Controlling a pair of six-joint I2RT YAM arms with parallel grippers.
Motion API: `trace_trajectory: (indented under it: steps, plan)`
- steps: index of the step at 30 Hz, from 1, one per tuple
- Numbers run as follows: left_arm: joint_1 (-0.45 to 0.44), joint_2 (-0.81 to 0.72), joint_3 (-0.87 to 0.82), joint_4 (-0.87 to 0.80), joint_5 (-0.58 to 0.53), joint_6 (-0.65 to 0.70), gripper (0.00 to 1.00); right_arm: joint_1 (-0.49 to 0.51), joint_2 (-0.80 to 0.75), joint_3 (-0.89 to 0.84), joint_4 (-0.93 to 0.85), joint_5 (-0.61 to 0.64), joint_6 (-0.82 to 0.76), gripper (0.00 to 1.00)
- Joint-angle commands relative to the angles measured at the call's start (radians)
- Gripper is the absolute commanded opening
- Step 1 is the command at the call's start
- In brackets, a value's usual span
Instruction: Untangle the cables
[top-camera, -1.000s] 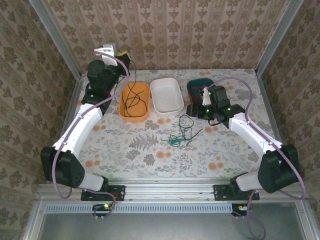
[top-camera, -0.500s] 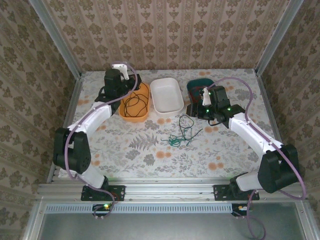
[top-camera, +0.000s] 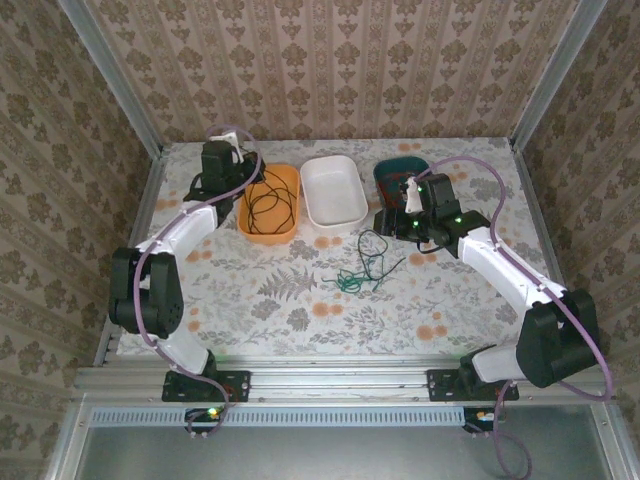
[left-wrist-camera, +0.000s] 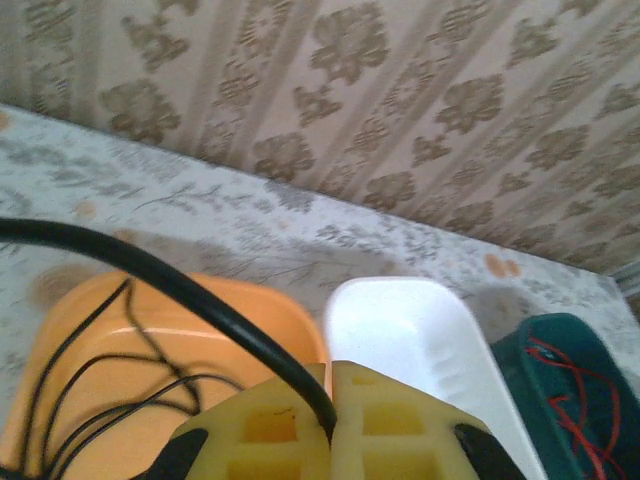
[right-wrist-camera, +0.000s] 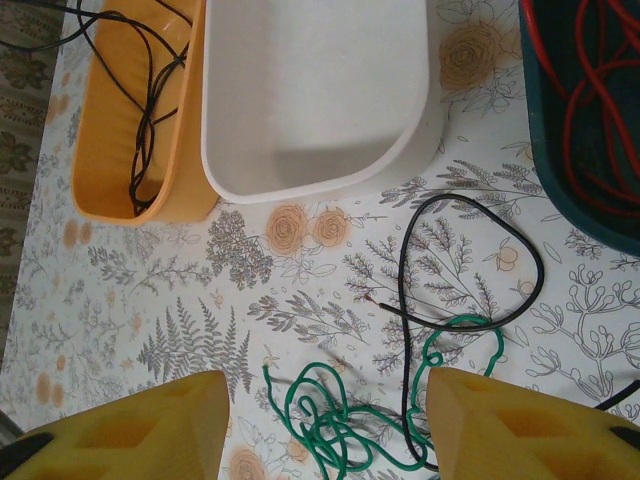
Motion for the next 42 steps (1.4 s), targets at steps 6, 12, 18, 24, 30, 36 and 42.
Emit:
trace_trajectory:
  steps: [6, 12, 18, 24, 30, 36, 42]
  plan:
    - [-0.019, 0.139, 0.052, -0.141, 0.045, -0.016, 0.0, -0.005, -0.014, 0.001, -0.013, 0.013, -0.018, 0.56]
    - [-0.049, 0.214, 0.078, -0.184, 0.039, -0.034, 0.0, -0.005, -0.019, 0.001, -0.021, 0.017, -0.023, 0.56]
    - [-0.072, 0.262, 0.11, -0.236, 0.011, -0.044, 0.0, -0.005, -0.022, -0.002, -0.016, 0.018, -0.022, 0.56]
    - [-0.081, 0.224, 0.125, -0.266, -0.015, -0.049, 0.31, -0.006, -0.035, -0.014, -0.008, 0.027, -0.02, 0.56]
    - [-0.111, 0.107, 0.133, -0.241, -0.048, -0.004, 0.57, -0.007, -0.042, -0.023, 0.006, 0.03, -0.009, 0.56]
    - [-0.181, -0.032, 0.128, -0.219, -0.13, 0.126, 0.83, -0.006, -0.042, -0.026, 0.009, 0.041, -0.001, 0.57]
    - [-0.305, -0.069, 0.123, -0.282, -0.07, 0.329, 0.89, -0.007, -0.022, -0.025, -0.023, 0.049, -0.01, 0.57]
